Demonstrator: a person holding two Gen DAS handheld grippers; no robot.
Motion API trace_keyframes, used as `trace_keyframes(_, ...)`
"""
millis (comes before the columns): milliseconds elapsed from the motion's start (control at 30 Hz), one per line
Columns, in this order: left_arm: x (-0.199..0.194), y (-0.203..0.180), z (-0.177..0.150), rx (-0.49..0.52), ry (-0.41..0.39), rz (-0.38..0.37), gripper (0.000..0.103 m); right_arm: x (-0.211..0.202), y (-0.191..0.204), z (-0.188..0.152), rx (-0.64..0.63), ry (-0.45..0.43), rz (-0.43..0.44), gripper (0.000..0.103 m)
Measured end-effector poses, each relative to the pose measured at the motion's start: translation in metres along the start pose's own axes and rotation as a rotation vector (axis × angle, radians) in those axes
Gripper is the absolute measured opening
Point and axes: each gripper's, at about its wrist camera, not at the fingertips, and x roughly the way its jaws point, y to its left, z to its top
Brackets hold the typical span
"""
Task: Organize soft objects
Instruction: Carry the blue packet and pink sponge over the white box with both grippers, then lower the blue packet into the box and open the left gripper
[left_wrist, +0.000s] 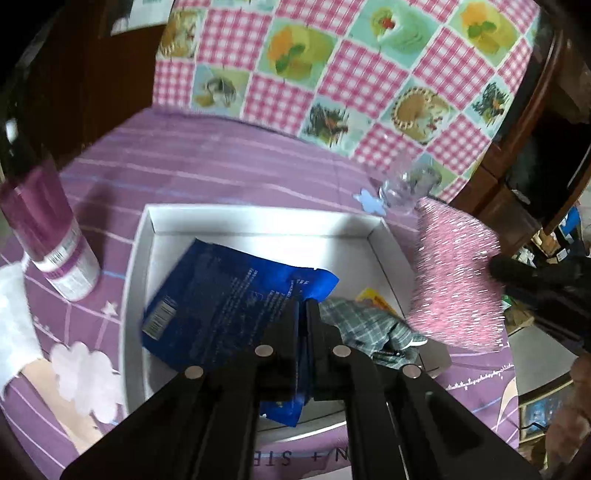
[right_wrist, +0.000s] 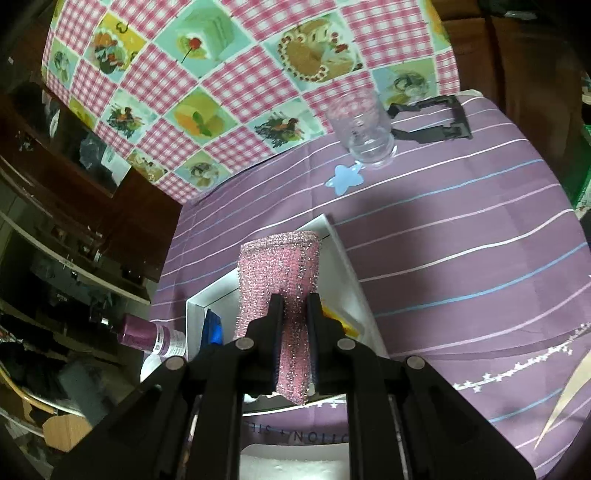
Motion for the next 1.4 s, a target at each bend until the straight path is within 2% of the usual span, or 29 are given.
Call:
trace_keyframes(100, 0.012, 0.004, -0.003, -0.038, 0.041, -0.024, 0.002, 0.001, -0.002, 0.001, 0.008, 0.008, 0.0, 0.014)
trace_keyframes(333, 0.004, 0.017, -0.001, -0.142, 0.036, -0.1, 0.003, 0.006, 0.002, -0.001, -0.001, 0.027, 0.004, 0.014)
trace_keyframes(400, 0.001, 0.022, -0.001, -0.191, 0.036, -0.122, 0.008, 0.004, 0.002, -0.001, -0.001, 0.023, 0.007, 0.014)
trace_keyframes(433, 0.0, 0.023, 0.001, -0.203, 0.038, -0.139, 0.013, 0.003, 0.002, -0.001, -0.002, 0.02, 0.008, 0.014)
trace_keyframes(500, -0.002, 0.024, 0.003, -0.202, 0.034, -0.147, 0.037, 0.001, 0.003, -0.001, -0.002, 0.016, 0.009, 0.014)
trace_keyframes(533, -0.006, 0.024, 0.003, -0.198, 0.022, -0.123, 0.061, 0.0, 0.003, -0.001, -0.003, 0.015, 0.011, 0.014)
trace_keyframes(567, -0.01, 0.024, 0.003, -0.202, 0.001, -0.107, 0.072, 0.0, 0.003, -0.001, -0.005, 0.014, 0.012, 0.014)
trace_keyframes(633, -0.019, 0.023, 0.005, -0.205, -0.039, -0.096, 0.072, 0.001, 0.005, -0.001, -0.011, 0.016, 0.012, 0.014)
trace_keyframes(700, -0.026, 0.022, 0.008, -0.202, -0.044, -0.09, 0.073, 0.002, 0.006, -0.002, -0.014, 0.018, 0.01, 0.014)
trace_keyframes(767, -0.033, 0.019, 0.01, -0.182, -0.046, -0.073, 0.078, 0.004, 0.008, -0.003, -0.02, 0.024, 0.009, 0.014)
trace_keyframes(933, -0.05, 0.008, 0.013, -0.111, -0.09, -0.03, 0.078, 0.011, 0.018, -0.007, -0.063, 0.036, -0.001, 0.014)
trace_keyframes(1100, -0.062, 0.005, 0.015, -0.044, -0.085, 0.018, 0.078, 0.02, 0.032, -0.014, -0.111, 0.047, -0.012, 0.014)
trace_keyframes(1267, -0.08, 0.009, 0.015, 0.014, -0.096, 0.095, 0.078, 0.028, 0.052, -0.025, -0.16, 0.064, 0.025, 0.014)
trace_keyframes(1400, -0.09, 0.014, 0.015, 0.015, -0.095, 0.09, 0.078, 0.031, 0.073, -0.036, -0.219, 0.048, 0.036, 0.014)
